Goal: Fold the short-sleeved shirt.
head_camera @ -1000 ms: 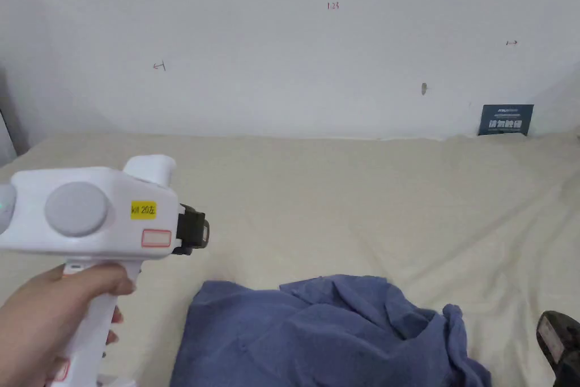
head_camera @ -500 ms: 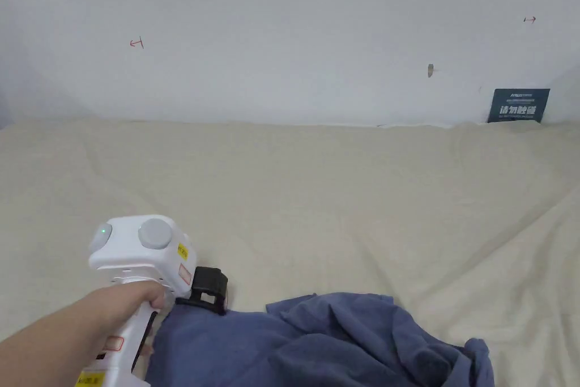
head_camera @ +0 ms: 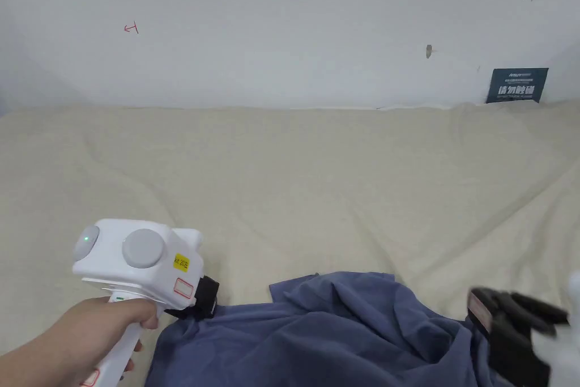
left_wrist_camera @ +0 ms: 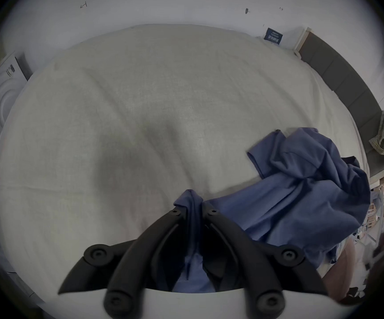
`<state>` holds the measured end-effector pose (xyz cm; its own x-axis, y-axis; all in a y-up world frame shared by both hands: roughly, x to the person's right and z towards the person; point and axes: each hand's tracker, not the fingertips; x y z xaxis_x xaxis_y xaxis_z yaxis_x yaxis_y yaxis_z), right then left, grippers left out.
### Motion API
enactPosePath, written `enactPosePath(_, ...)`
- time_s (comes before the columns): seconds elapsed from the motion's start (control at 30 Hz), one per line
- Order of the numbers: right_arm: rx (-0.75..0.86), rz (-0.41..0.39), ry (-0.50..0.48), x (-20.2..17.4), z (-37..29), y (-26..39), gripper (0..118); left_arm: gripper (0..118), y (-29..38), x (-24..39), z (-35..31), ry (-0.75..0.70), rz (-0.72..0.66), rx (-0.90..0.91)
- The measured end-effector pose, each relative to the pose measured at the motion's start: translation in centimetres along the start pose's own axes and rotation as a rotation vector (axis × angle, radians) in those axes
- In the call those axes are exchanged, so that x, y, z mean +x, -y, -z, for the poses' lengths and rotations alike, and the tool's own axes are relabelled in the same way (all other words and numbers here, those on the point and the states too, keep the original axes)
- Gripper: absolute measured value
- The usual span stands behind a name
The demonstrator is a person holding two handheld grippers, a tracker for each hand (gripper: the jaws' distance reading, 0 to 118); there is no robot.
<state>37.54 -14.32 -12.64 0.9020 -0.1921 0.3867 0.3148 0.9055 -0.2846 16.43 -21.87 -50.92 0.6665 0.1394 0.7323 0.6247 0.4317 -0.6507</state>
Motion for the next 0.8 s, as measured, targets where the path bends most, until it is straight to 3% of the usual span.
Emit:
enactPosePath(0.07, -0.130, -0.017, -0.055, 0.6, 3.9, -3.6, 0, 10, 0.6, -0.4, -0.7, 0.006, -0.023, 0.018)
enactPosePath(0.2, -0.502, 0.053, -0.097, 1.5, 14.4, -7.8, 0, 10, 1.8, -0.5, -1.8, 0.050, -0.062, 0.044)
enactPosePath(0.23, -0.580, 0.081, -0.165, 1.8, 17.0, -8.0, 19, 10, 2.0, -0.4, -2.0, 0.055, -0.056, 0.045)
enactPosePath(0.3, -0.705, 0.139, -0.197, 1.6, 21.0, -6.7, 98, 10, 2.4, -0.2, -2.1, 0.050, -0.046, 0.048)
enactPosePath(0.33, -0.750, 0.123, -0.174, 1.5, 23.3, -6.4, 118, 10, 2.6, -0.2, -2.0, 0.050, -0.043, 0.044)
enactPosePath(0.37, -0.750, 0.071, -0.062, 0.7, 24.5, -5.7, 118, 10, 2.8, -0.2, -2.0, 0.051, -0.046, 0.041)
enactPosePath(0.47, -0.831, -0.008, 0.034, 0.1, 28.7, -4.0, 118, 10, 3.2, -0.5, -2.2, 0.070, -0.075, 0.043)
enactPosePath(0.53, -0.930, -0.022, 0.179, 0.7, 30.7, -2.4, 117, 10, 3.3, -0.5, -2.2, 0.072, -0.084, 0.042)
enactPosePath(0.63, -1.001, -0.015, 0.202, 1.6, 31.6, -0.8, 115, 10, 3.8, -0.8, -2.0, 0.076, -0.088, 0.029)
enactPosePath(0.67, -0.980, -0.026, 0.193, 1.4, 31.2, -0.7, 107, 10, 4.0, -0.8, -1.9, 0.072, -0.085, 0.020)
enactPosePath(0.7, -0.883, -0.068, 0.184, 0.9, 29.7, -1.7, 89, 10, 4.1, -0.9, -1.7, 0.073, -0.084, 0.015)
enactPosePath(0.73, -0.848, -0.093, 0.194, 0.7, 29.1, -2.1, 64, 10, 4.2, -1.0, -1.6, 0.080, -0.083, 0.008)
enactPosePath(0.77, -0.825, -0.110, 0.194, 0.5, 28.4, -2.4, 23, 10, 4.3, -1.1, -1.4, 0.090, -0.078, -0.004)
enactPosePath(0.8, -0.806, -0.127, 0.204, 0.3, 27.8, -2.5, 5, 10, 4.4, -1.1, -1.4, 0.090, -0.078, -0.007)
